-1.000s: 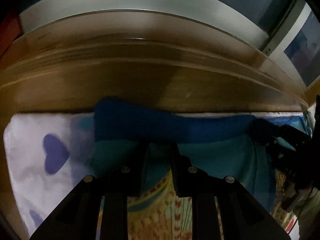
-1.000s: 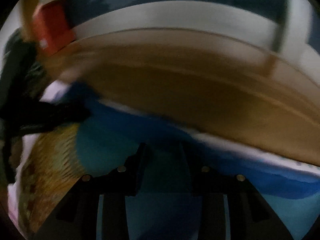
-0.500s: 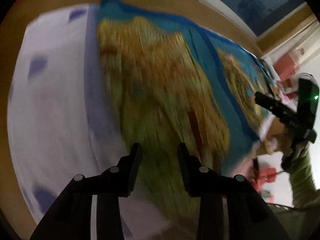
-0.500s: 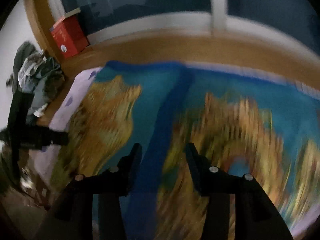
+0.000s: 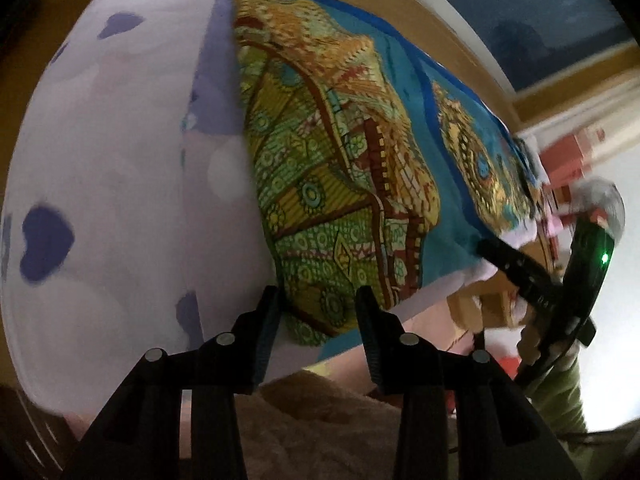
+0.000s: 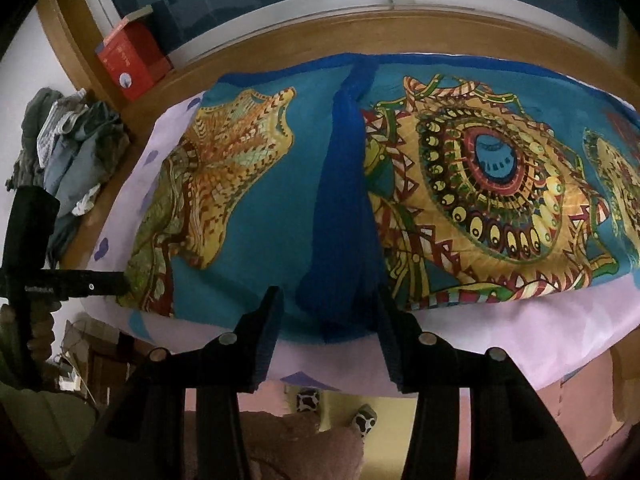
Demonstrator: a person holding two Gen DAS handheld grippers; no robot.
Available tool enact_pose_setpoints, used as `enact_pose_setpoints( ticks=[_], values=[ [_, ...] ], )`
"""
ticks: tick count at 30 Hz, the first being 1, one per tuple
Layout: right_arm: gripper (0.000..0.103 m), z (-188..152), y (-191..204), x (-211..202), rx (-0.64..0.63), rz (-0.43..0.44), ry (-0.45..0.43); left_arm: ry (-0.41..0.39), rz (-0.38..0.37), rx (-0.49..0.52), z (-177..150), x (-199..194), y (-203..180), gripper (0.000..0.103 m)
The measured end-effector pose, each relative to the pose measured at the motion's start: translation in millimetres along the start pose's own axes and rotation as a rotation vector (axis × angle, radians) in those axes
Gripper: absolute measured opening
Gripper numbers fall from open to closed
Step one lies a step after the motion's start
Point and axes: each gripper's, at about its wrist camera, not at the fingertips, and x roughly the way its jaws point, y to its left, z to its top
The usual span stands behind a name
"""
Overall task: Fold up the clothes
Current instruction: 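Release the cloth and raise both grippers over the folded cloth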
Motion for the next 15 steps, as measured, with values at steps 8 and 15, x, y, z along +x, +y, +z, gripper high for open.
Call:
enact_pose_setpoints(
  ticks=[8,15],
  values=[
    [0.046,-5.8,-7.3,7.3,-0.024,0.040,0.020,-0.043,-0.043,-0.017,-4.1,12.8,-16.6,0.040],
    [0.046,-5.8,-19.3,7.9,0.051,0.109,0.002,-0.051,-0.052,-0.119,-5.6,13.9,-4.4,0.003]
  ],
)
